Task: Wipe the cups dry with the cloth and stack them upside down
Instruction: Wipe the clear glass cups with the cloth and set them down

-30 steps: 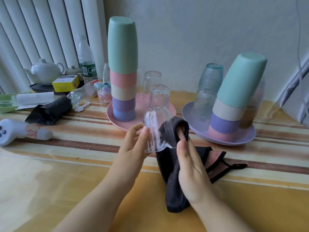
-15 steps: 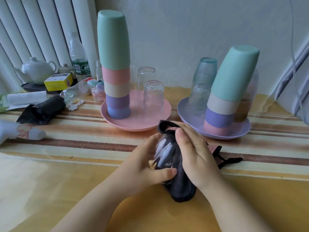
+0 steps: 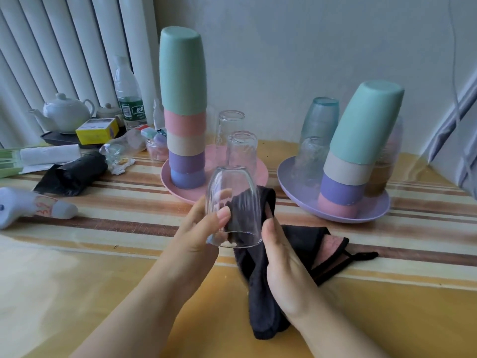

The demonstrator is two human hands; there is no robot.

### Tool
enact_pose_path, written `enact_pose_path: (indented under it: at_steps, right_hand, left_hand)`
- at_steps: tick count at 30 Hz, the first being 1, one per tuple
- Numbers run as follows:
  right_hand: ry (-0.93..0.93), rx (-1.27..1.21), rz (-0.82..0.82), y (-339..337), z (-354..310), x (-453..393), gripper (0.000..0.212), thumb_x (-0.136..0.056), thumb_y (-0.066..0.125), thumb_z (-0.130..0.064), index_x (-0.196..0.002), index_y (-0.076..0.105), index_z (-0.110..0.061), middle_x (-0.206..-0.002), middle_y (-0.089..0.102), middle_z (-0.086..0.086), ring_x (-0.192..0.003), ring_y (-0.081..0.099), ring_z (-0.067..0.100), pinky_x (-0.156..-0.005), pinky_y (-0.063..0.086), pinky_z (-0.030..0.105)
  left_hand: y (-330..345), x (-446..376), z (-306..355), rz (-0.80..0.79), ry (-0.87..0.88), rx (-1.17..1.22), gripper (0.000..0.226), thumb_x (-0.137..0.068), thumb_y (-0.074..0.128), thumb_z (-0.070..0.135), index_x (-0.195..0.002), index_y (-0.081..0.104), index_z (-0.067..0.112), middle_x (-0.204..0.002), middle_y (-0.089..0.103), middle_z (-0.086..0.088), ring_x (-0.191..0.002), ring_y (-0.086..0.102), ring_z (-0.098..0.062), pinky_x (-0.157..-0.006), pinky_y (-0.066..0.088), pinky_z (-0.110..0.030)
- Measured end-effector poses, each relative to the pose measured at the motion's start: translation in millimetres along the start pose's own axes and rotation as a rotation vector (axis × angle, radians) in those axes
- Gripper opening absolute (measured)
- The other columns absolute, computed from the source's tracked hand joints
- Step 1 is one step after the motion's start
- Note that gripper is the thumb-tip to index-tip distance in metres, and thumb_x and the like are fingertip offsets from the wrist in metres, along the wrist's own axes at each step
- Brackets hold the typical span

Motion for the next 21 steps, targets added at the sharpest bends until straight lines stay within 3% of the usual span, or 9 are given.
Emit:
enact_pose_path:
  at_steps: [3, 5, 8, 11, 13, 16, 19, 21]
  right_hand:
    - [-0.085, -0.02, 0.085, -11, -14, 2, 0.028, -0.094, 0.03, -0.041, -0.121, 0.036, -0.046, -0.122, 0.039, -0.051, -0.12, 0.029, -0.028, -0.092, 0.023, -0.007]
    - [-0.174, 0.027, 0.09, -14, -23, 3, 0.027, -0.095, 0.034, -0.035, -0.121, 0.039, -0.043, -0.117, 0.043, -0.052, -0.119, 0.033, -0.026, -0.092, 0.025, -0.006]
    - [-0.322, 0.207, 0.099, -8, -31, 4, 0.041, -0.098, 0.034, -0.038, -0.138, 0.035, -0.03, -0.144, 0.039, -0.023, -0.135, 0.029, -0.007, -0.106, 0.024, 0.007]
    - [-0.393, 0.383, 0.052, 8, -33, 6, 0.048, -0.097, 0.032, -0.045, -0.144, 0.027, -0.035, -0.156, 0.017, -0.004, -0.143, 0.016, 0.005, -0.112, 0.019, 0.014]
    - [-0.392, 0.398, 0.033, 12, -32, 7, 0.047, -0.096, 0.031, -0.047, -0.143, 0.024, -0.042, -0.157, 0.01, -0.007, -0.144, 0.012, 0.005, -0.113, 0.019, 0.018]
    - [-0.364, 0.327, 0.034, 7, -30, 5, 0.047, -0.095, 0.031, -0.051, -0.141, 0.024, -0.046, -0.157, 0.01, -0.011, -0.143, 0.011, 0.002, -0.113, 0.022, 0.018]
    - [-0.258, 0.174, 0.074, -7, -27, 0, 0.045, -0.096, 0.029, -0.051, -0.14, 0.024, -0.045, -0.151, 0.021, -0.02, -0.138, 0.016, -0.01, -0.109, 0.019, 0.008]
    - [-0.119, 0.049, 0.093, -21, -17, -5, 0.037, -0.095, 0.029, -0.051, -0.132, 0.028, -0.046, -0.141, 0.03, -0.03, -0.128, 0.024, -0.022, -0.103, 0.021, 0.001]
  left_hand:
    - [-7, -3, -4, 0.06, -0.057, 0.023, 0.059, -0.065, 0.072, 0.038, -0.115, 0.067, 0.007, -0.113, 0.071, -0.012, -0.107, 0.066, -0.022, -0.098, 0.048, -0.039]
    - [-17, -5, -4, 0.155, -0.06, 0.048, 0.069, -0.066, 0.075, 0.032, -0.123, 0.058, -0.003, -0.114, 0.067, -0.02, -0.108, 0.064, -0.029, -0.102, 0.047, -0.048]
    - [-19, -7, -7, 0.194, -0.077, 0.128, 0.054, -0.076, 0.068, 0.019, -0.122, 0.055, -0.006, -0.115, 0.062, -0.024, -0.103, 0.063, -0.03, -0.095, 0.05, -0.044]
    - [-4, -4, -8, 0.091, -0.083, -0.011, 0.046, -0.089, 0.056, 0.039, -0.122, 0.06, 0.007, -0.119, 0.068, -0.009, -0.106, 0.067, -0.019, -0.089, 0.052, -0.035]
    - [-1, -1, -7, 0.071, -0.063, -0.144, 0.05, -0.086, 0.054, 0.05, -0.123, 0.059, 0.018, -0.115, 0.072, -0.003, -0.108, 0.067, -0.017, -0.088, 0.051, -0.034]
    - [0, -1, -7, 0.045, -0.059, -0.233, 0.048, -0.083, 0.065, 0.049, -0.118, 0.062, 0.017, -0.107, 0.073, -0.005, -0.104, 0.069, -0.02, -0.088, 0.052, -0.035]
    - [5, 0, -10, -0.032, -0.054, -0.353, 0.052, -0.074, 0.07, 0.049, -0.118, 0.064, 0.022, -0.114, 0.071, -0.008, -0.111, 0.064, -0.027, -0.101, 0.048, -0.047]
    - [15, 4, -11, -0.106, -0.035, -0.408, 0.046, -0.072, 0.071, 0.047, -0.115, 0.065, 0.032, -0.113, 0.071, -0.002, -0.112, 0.064, -0.02, -0.1, 0.049, -0.038]
Point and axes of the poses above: each hand's wrist, its own x-axis away from the middle knuckle, its own y-axis out of the palm, z = x × y, the point moved 9 cm from there along -x, towards the middle knuckle
